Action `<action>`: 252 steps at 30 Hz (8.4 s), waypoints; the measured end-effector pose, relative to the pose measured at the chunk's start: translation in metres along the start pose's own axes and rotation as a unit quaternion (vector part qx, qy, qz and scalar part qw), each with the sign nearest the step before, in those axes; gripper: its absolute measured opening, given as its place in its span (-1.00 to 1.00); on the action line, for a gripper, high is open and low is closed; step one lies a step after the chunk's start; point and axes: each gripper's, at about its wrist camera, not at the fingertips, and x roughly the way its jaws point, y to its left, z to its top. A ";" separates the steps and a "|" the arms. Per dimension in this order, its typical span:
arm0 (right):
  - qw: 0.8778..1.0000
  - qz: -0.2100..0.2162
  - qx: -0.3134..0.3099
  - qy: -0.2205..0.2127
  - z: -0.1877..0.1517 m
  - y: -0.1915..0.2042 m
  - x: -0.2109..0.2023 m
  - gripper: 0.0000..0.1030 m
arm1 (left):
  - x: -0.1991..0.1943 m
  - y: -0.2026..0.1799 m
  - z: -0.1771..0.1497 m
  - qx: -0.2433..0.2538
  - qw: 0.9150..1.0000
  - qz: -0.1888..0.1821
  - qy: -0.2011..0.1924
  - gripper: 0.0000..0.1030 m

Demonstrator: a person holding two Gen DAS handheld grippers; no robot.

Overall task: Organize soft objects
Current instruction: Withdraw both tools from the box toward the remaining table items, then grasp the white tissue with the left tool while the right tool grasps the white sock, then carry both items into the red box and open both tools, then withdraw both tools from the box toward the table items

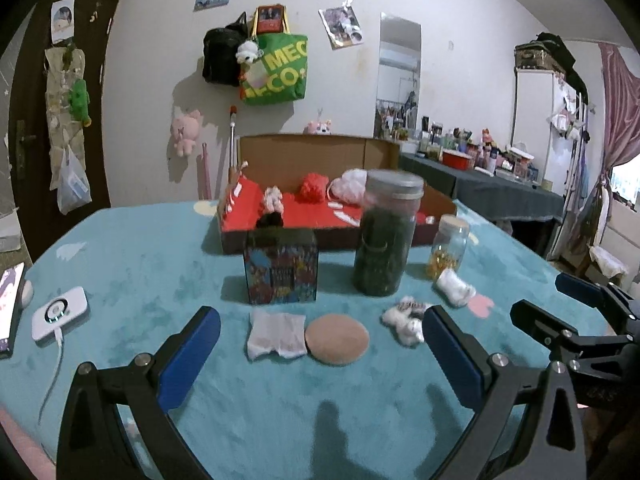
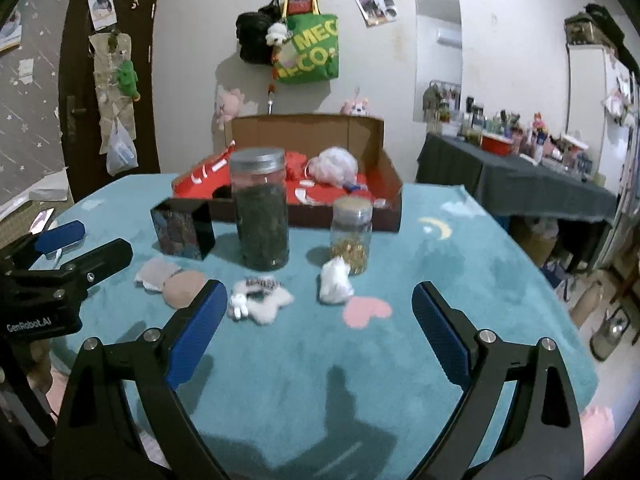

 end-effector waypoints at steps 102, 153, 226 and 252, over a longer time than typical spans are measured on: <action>0.972 0.153 0.042 0.174 0.019 -0.040 0.107 -0.71 | 0.079 0.065 0.027 0.001 0.978 -0.132 0.164 -0.69; 0.953 0.231 -0.068 0.185 0.143 -0.100 0.224 -0.71 | 0.206 0.079 0.160 0.117 0.962 -0.165 0.182 -0.69; 0.965 0.099 -0.070 0.232 0.210 -0.032 0.266 0.47 | 0.164 0.025 0.211 0.065 0.987 -0.104 0.104 0.95; 0.996 0.070 -0.034 0.036 0.152 -0.024 0.016 0.79 | -0.011 -0.002 0.129 0.045 0.995 -0.083 -0.029 1.00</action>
